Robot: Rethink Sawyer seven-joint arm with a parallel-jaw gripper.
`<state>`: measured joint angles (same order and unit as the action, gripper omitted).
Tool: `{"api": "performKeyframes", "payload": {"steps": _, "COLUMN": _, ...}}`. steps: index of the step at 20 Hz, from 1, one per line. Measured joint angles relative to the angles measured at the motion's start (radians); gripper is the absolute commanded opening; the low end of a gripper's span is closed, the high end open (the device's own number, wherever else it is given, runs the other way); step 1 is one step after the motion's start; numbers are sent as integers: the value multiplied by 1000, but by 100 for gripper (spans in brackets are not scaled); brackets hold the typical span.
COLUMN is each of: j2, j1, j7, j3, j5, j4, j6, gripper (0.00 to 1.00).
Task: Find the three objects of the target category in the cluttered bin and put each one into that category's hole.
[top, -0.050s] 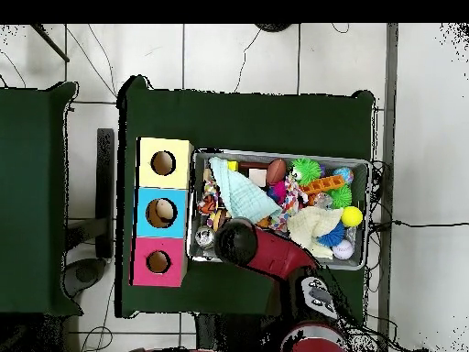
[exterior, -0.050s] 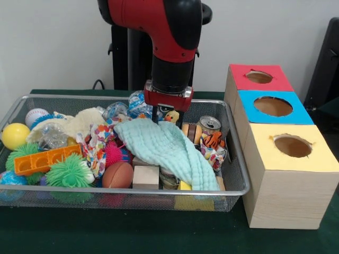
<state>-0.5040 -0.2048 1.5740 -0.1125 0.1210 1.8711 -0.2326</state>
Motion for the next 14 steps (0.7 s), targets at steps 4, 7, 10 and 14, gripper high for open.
{"api": "performKeyframes", "payload": {"steps": 4, "j2": -13, "j1": 0, "j7": 0, "j3": -1, "j5": 0, "j4": 3, "j6": -77, "gripper": 100}}
{"api": "performKeyframes", "payload": {"steps": 7, "j2": -17, "j1": 0, "j7": 0, "j3": -1, "j5": 0, "j4": 9, "j6": -122, "gripper": 100}}
{"api": "performKeyframes", "payload": {"steps": 10, "j2": -16, "j1": 0, "j7": 0, "j3": -1, "j5": 0, "j4": 19, "j6": -138, "gripper": 100}}
{"api": "performKeyframes", "payload": {"steps": 14, "j2": -15, "j1": 0, "j7": 0, "j3": -1, "j5": 0, "j4": 33, "j6": -138, "gripper": 100}}
